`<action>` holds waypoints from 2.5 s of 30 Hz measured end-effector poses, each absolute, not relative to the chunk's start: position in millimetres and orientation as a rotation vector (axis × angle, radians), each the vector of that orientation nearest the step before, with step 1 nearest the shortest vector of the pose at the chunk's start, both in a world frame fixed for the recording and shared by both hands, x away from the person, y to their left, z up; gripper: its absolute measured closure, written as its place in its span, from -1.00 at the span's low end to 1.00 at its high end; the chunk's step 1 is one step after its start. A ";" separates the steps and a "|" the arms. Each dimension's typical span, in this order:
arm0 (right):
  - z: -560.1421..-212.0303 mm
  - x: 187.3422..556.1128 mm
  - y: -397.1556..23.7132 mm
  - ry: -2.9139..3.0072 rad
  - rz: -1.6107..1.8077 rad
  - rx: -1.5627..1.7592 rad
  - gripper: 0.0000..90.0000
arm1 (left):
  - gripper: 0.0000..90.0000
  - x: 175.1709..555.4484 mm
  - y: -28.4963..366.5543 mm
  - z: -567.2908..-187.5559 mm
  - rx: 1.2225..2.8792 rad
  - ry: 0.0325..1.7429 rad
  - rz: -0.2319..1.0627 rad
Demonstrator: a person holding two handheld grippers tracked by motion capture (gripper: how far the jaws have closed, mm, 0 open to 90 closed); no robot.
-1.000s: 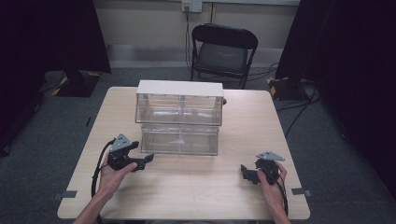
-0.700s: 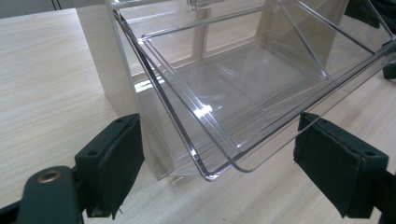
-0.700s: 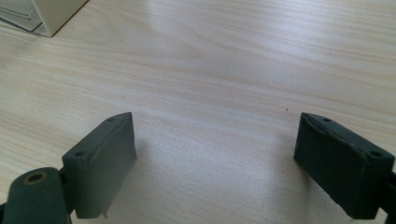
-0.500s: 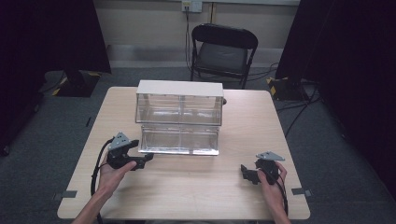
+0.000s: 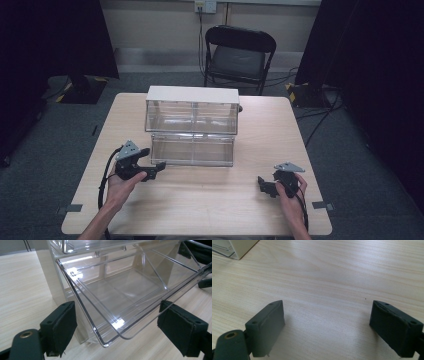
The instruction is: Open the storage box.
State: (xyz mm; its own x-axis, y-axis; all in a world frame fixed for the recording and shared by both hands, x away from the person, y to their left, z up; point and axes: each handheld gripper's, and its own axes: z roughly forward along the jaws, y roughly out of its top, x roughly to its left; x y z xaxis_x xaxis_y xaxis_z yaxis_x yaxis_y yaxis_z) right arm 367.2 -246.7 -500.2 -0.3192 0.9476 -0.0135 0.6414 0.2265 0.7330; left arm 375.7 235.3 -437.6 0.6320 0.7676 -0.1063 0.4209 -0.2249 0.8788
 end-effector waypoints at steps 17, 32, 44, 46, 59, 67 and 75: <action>-500.3 367.7 -246.6 2.045 0.881 1.458 -0.75 | -0.65 383.9 239.5 -434.4 1.831 0.959 0.454; -500.3 367.7 -246.7 2.045 0.881 1.456 -0.75 | -0.66 395.6 238.6 -429.8 1.818 0.980 0.438; -500.3 367.7 -246.7 2.046 0.881 1.456 -0.75 | -0.65 402.5 238.6 -425.8 1.818 0.990 0.457; -500.3 367.7 -246.8 2.047 0.880 1.455 -0.75 | -0.65 403.3 237.6 -424.9 1.821 0.986 0.456; -500.3 367.7 -246.7 2.045 0.881 1.456 -0.75 | -0.66 406.6 232.7 -423.6 1.816 0.973 0.452; -500.3 367.7 -246.7 2.045 0.881 1.457 -0.75 | -0.65 406.2 232.6 -422.5 1.802 0.980 0.463; -500.3 367.7 -246.7 2.045 0.881 1.456 -0.75 | -0.65 405.7 234.9 -420.9 1.793 0.984 0.464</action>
State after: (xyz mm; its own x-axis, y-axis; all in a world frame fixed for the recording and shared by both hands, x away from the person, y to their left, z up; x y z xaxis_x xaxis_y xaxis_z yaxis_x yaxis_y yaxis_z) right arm 367.7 -246.7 -500.3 -0.3216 0.9468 -0.0137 0.6406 0.2282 0.7332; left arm 405.7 234.9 -420.9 0.5958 0.7939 -0.1214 0.4110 -0.1714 0.8954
